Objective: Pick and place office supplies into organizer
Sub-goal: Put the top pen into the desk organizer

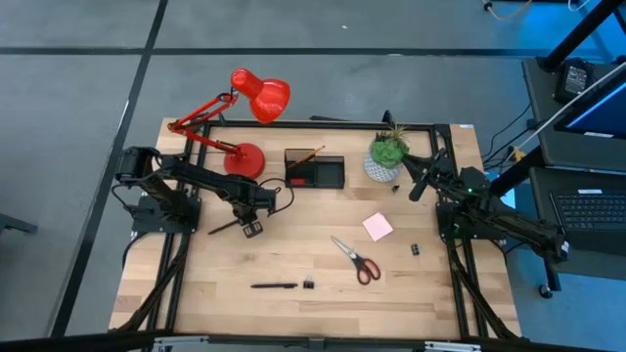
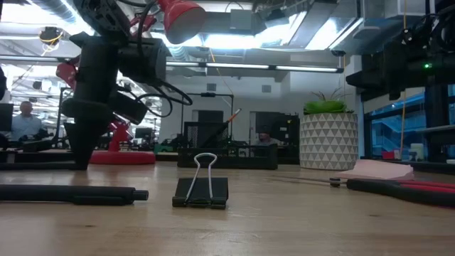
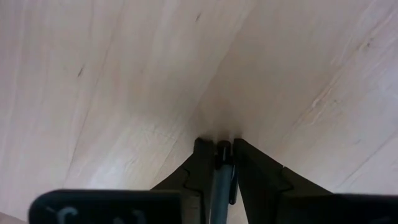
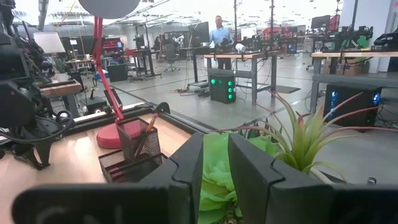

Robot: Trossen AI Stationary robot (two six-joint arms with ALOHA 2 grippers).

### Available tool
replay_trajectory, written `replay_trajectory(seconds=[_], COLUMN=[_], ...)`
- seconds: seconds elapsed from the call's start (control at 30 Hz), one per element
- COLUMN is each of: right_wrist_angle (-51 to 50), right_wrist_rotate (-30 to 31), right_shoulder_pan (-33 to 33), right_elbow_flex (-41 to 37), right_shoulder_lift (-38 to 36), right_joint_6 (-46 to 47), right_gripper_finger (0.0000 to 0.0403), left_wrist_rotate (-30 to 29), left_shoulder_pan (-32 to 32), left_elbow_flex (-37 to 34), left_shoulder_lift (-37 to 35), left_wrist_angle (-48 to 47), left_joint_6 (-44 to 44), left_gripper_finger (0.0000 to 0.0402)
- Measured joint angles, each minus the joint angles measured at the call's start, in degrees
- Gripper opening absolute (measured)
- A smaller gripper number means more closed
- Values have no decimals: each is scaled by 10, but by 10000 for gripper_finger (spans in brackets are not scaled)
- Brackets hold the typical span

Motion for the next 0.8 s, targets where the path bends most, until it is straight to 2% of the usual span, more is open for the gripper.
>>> replay_trajectory(seconds=[0.23,0.57,0.8], right_wrist_angle=[0,-1,-2], right_wrist_rotate=[0,0,0], right_shoulder_pan=[0,0,0], right_elbow_flex=[0,0,0], right_shoulder_lift=[0,0,0], right_joint_6=[-2,-2,-2], right_gripper_finger=[80,80,80], left_wrist_rotate=[1,-3,-1], left_shoulder_pan=[0,0,0], left_elbow_flex=[0,1,1], left_shoulder_lift=[0,1,1], left_wrist_angle=[-2,-3,-1], left_joint_6=[29,47,46], left_gripper_finger=[68,115,131])
